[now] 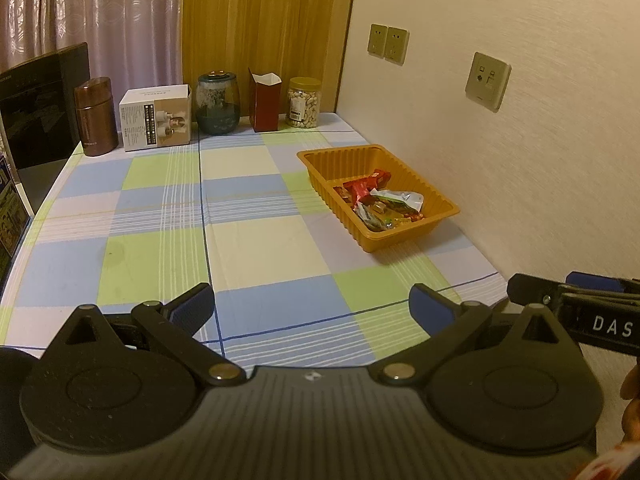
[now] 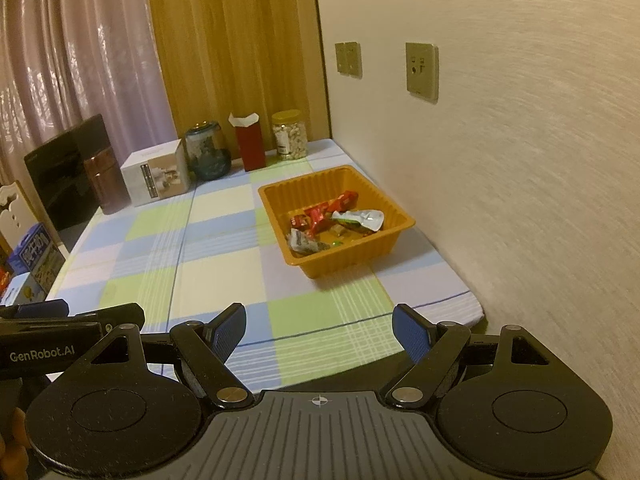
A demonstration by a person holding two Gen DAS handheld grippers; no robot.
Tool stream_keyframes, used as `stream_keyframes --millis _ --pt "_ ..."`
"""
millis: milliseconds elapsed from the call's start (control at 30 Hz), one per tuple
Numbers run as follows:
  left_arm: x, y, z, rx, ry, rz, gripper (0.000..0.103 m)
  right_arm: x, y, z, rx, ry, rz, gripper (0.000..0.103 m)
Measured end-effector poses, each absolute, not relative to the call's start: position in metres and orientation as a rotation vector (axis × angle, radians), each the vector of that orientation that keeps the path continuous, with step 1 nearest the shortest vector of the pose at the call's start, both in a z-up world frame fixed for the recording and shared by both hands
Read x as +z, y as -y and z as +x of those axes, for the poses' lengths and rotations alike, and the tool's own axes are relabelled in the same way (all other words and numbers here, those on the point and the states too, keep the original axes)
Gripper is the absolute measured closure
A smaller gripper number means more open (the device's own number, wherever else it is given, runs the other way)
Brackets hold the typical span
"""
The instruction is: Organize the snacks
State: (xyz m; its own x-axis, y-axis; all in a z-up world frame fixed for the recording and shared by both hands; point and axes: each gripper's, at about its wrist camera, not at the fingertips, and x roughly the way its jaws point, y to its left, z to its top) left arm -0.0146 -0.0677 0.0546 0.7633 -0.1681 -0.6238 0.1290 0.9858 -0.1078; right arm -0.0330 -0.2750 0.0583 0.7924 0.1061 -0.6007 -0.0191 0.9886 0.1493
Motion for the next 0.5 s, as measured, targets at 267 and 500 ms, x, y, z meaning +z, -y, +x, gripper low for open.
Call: stream_keyframes --millis 267,500 --pt "0.0530 0.0662 -0.0151 -0.161 -0.685 -0.062 0.000 0.0576 0.2744 -0.0332 0.068 -0.656 0.138 0.023" --pt "0.0528 0.0668 -0.0145 -0.161 -0.685 -0.061 0.000 0.0572 0.2740 -0.0335 0.067 -0.655 0.139 0.023"
